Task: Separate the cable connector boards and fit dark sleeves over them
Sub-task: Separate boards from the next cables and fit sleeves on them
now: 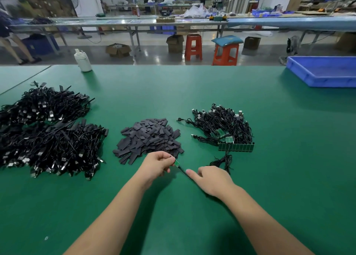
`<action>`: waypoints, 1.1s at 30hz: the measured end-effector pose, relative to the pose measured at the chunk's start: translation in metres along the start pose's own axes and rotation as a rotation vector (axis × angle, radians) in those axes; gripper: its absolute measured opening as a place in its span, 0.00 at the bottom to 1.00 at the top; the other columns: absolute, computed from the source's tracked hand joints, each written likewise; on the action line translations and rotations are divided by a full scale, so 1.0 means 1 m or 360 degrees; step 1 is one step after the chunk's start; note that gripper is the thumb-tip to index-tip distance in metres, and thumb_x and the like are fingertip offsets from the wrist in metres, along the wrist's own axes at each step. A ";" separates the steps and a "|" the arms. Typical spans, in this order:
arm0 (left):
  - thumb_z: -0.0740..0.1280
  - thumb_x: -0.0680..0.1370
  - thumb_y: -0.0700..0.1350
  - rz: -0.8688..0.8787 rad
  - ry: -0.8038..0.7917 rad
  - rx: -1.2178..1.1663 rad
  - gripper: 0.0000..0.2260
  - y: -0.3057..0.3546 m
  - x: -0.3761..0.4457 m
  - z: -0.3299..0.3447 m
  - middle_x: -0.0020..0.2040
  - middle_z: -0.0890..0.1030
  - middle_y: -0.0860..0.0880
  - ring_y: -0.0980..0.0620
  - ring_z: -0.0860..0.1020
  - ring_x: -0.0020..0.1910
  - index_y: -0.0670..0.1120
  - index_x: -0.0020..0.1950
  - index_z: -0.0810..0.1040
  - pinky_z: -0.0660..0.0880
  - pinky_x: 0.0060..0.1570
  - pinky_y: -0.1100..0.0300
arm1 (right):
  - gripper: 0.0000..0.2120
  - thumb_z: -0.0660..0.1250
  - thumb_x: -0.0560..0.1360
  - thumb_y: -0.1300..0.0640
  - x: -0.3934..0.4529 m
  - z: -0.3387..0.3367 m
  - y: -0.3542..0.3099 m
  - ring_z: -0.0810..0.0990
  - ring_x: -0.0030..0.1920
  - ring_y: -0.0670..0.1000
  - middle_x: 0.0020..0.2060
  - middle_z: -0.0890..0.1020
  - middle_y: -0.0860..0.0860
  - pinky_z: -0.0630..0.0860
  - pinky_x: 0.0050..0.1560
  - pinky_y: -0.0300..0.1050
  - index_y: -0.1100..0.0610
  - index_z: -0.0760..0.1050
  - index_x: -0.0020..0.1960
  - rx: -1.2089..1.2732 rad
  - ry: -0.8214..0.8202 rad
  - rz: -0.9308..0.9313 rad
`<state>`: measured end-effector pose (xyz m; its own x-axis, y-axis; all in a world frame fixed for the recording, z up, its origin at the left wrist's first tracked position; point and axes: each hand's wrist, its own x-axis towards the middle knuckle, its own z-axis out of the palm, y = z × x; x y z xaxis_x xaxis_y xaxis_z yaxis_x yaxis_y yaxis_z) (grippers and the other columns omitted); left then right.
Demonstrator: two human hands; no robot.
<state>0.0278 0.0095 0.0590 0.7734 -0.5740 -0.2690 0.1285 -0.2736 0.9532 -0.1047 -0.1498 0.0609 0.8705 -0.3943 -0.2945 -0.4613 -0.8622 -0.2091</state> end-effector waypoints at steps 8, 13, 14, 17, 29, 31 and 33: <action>0.72 0.76 0.39 0.0069 -0.0070 0.0018 0.02 -0.008 0.000 0.009 0.28 0.78 0.53 0.57 0.70 0.25 0.42 0.44 0.80 0.66 0.25 0.67 | 0.09 0.63 0.82 0.52 0.011 0.023 -0.025 0.78 0.32 0.44 0.41 0.84 0.48 0.77 0.38 0.43 0.55 0.78 0.57 0.1361 -0.0071 -0.0221; 0.70 0.77 0.44 0.0062 0.0014 0.0190 0.05 -0.016 0.002 -0.001 0.32 0.80 0.54 0.57 0.68 0.28 0.45 0.42 0.82 0.66 0.29 0.65 | 0.13 0.63 0.80 0.53 0.015 0.030 -0.031 0.67 0.23 0.42 0.29 0.81 0.47 0.65 0.27 0.39 0.58 0.81 0.44 0.1421 -0.0026 -0.0136; 0.70 0.78 0.45 0.0076 0.0103 0.0292 0.06 -0.017 0.004 -0.006 0.35 0.81 0.53 0.57 0.71 0.30 0.46 0.43 0.83 0.68 0.32 0.64 | 0.14 0.63 0.80 0.52 0.015 0.032 -0.031 0.66 0.24 0.44 0.30 0.80 0.50 0.64 0.27 0.40 0.60 0.80 0.43 0.1423 -0.0054 -0.0112; 0.67 0.78 0.45 0.0184 0.0560 0.0864 0.04 -0.023 0.011 -0.030 0.43 0.82 0.53 0.55 0.77 0.40 0.50 0.47 0.83 0.72 0.44 0.61 | 0.15 0.63 0.80 0.52 0.017 0.036 -0.027 0.64 0.24 0.47 0.32 0.79 0.53 0.63 0.26 0.41 0.64 0.79 0.48 0.1547 -0.0124 -0.0028; 0.70 0.77 0.47 -0.0125 0.0966 0.1310 0.13 -0.060 0.034 -0.119 0.55 0.79 0.42 0.43 0.78 0.51 0.43 0.60 0.79 0.76 0.52 0.51 | 0.12 0.58 0.83 0.61 0.014 0.040 -0.022 0.70 0.28 0.45 0.48 0.82 0.53 0.76 0.29 0.40 0.63 0.77 0.60 0.1757 -0.0248 -0.0054; 0.71 0.77 0.46 -0.0144 0.0937 0.1296 0.13 -0.060 0.038 -0.119 0.55 0.81 0.43 0.44 0.78 0.53 0.43 0.58 0.80 0.76 0.55 0.51 | 0.12 0.57 0.83 0.61 0.014 0.040 -0.021 0.71 0.28 0.45 0.45 0.80 0.52 0.77 0.30 0.40 0.62 0.77 0.61 0.1774 -0.0267 -0.0060; 0.71 0.77 0.45 -0.0162 0.0927 0.1271 0.10 -0.059 0.040 -0.120 0.53 0.83 0.44 0.45 0.79 0.52 0.43 0.55 0.81 0.76 0.54 0.53 | 0.13 0.57 0.84 0.61 0.015 0.041 -0.021 0.71 0.28 0.45 0.43 0.80 0.52 0.77 0.30 0.40 0.62 0.77 0.61 0.1785 -0.0278 -0.0064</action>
<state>0.1258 0.0953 0.0086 0.9936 -0.1088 -0.0310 -0.0790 -0.8631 0.4989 -0.0891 -0.1243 0.0229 0.8927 -0.2476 -0.3765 -0.4035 -0.0675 -0.9125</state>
